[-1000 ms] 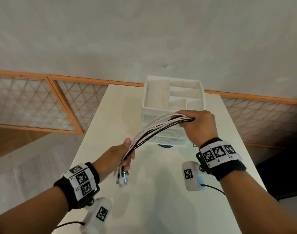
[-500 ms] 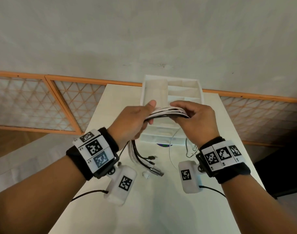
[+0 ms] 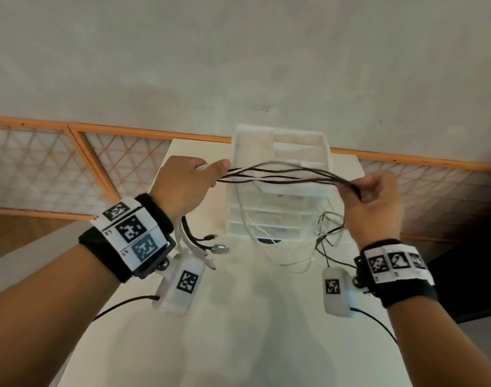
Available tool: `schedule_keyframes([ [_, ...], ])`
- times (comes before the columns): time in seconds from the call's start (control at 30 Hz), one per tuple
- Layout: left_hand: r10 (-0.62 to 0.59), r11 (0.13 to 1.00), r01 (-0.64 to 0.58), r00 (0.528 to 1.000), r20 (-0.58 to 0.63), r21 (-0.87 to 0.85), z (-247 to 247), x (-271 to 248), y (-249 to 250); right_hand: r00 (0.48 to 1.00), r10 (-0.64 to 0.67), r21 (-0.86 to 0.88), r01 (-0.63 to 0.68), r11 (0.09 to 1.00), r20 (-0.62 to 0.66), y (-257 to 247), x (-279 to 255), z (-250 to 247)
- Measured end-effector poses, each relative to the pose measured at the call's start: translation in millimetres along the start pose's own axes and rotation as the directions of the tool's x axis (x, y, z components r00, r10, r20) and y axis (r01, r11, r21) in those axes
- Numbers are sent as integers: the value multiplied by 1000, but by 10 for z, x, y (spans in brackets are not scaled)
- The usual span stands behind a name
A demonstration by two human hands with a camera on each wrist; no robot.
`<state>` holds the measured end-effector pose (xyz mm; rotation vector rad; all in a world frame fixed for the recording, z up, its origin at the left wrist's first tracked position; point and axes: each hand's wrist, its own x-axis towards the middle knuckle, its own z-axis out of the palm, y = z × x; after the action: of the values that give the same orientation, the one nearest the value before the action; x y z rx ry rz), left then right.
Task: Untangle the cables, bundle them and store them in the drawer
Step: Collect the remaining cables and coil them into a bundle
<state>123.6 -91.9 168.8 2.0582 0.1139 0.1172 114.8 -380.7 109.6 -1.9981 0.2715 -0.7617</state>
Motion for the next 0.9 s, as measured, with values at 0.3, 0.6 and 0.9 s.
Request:
schedule_keyframes([
  [0.3, -56, 847, 11, 996, -69, -531, -256, 180, 115, 778, 478, -652, -118, 749, 408, 1089, -549, 171],
  [0.6, 4, 1000, -5, 999, -42, -18, 49, 43, -194, 988, 135, 209, -149, 967, 77, 188, 107, -121],
  [0.9, -62, 869, 6, 993, -96, -496, -85, 51, -122, 858, 148, -409, 78, 909, 492, 1101, -685, -161],
])
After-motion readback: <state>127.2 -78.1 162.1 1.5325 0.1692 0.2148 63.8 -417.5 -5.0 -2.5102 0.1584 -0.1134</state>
